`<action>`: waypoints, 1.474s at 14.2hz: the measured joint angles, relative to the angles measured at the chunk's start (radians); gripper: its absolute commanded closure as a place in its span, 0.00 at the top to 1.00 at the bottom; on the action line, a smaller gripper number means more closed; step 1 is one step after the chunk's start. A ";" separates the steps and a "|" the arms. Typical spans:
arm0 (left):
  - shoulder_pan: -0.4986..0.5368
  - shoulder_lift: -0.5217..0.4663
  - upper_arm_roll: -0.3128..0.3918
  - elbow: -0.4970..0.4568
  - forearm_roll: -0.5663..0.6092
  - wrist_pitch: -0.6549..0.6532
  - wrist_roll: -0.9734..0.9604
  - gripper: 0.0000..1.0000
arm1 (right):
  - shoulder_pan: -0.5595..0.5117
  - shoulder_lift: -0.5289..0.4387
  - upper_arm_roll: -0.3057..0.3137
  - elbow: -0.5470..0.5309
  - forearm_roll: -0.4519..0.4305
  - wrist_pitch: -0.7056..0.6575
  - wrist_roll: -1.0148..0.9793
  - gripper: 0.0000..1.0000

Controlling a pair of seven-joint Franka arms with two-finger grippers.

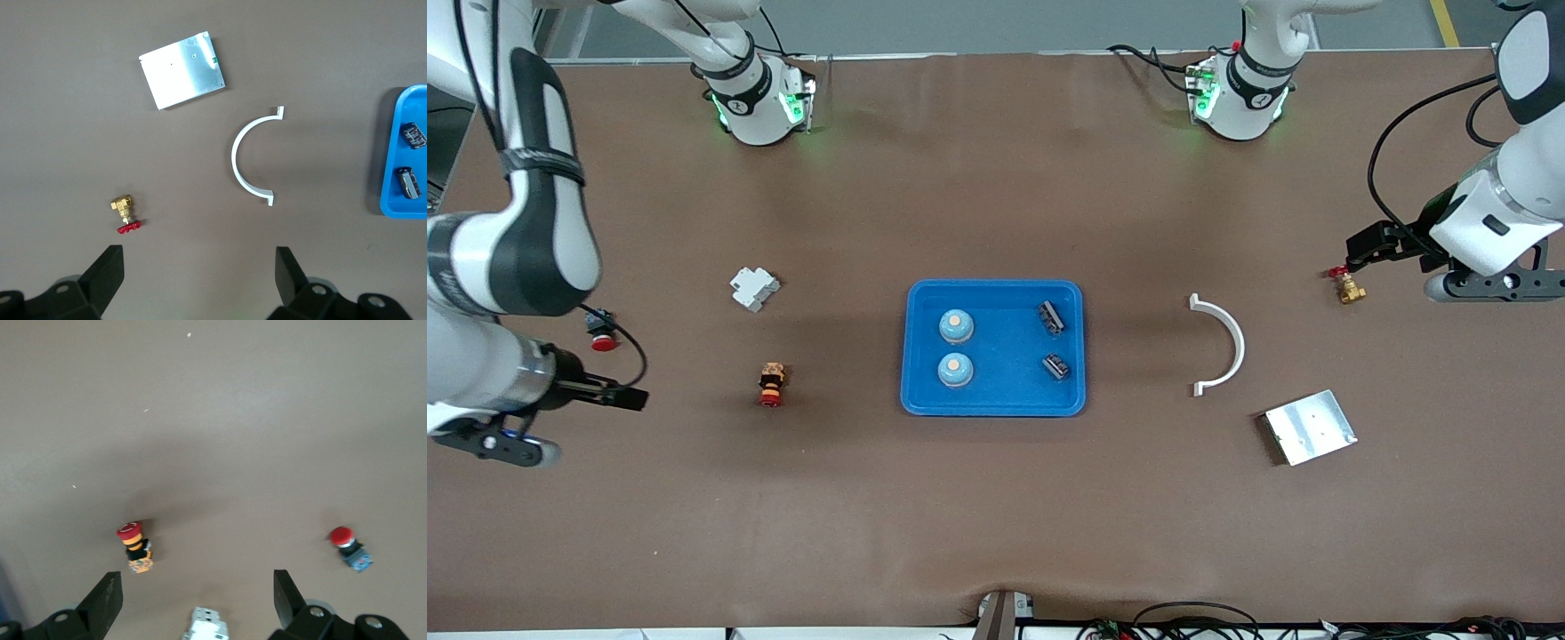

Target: Place electrolytic capacitor and blue bell in tray

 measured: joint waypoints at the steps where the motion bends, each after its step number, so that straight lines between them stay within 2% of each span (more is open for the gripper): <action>1: -0.001 0.000 0.002 0.000 0.000 0.000 0.000 1.00 | -0.011 -0.014 0.000 0.000 0.000 -0.001 -0.034 1.00; 8: 0.011 0.005 0.004 0.000 0.000 -0.002 0.000 1.00 | -0.037 -0.160 0.007 -0.012 0.003 -0.118 -0.083 1.00; 15: 0.038 0.010 -0.013 0.000 0.000 -0.003 0.000 1.00 | -0.043 -0.421 0.013 -0.209 0.022 -0.152 -0.094 1.00; 18: 0.038 0.011 -0.018 0.004 0.000 -0.003 0.000 1.00 | -0.048 -0.460 0.010 -0.238 0.035 -0.150 -0.101 1.00; 21: 0.039 0.010 -0.018 0.037 0.000 -0.003 0.000 1.00 | -0.059 -0.462 0.005 -0.243 0.090 -0.137 -0.113 1.00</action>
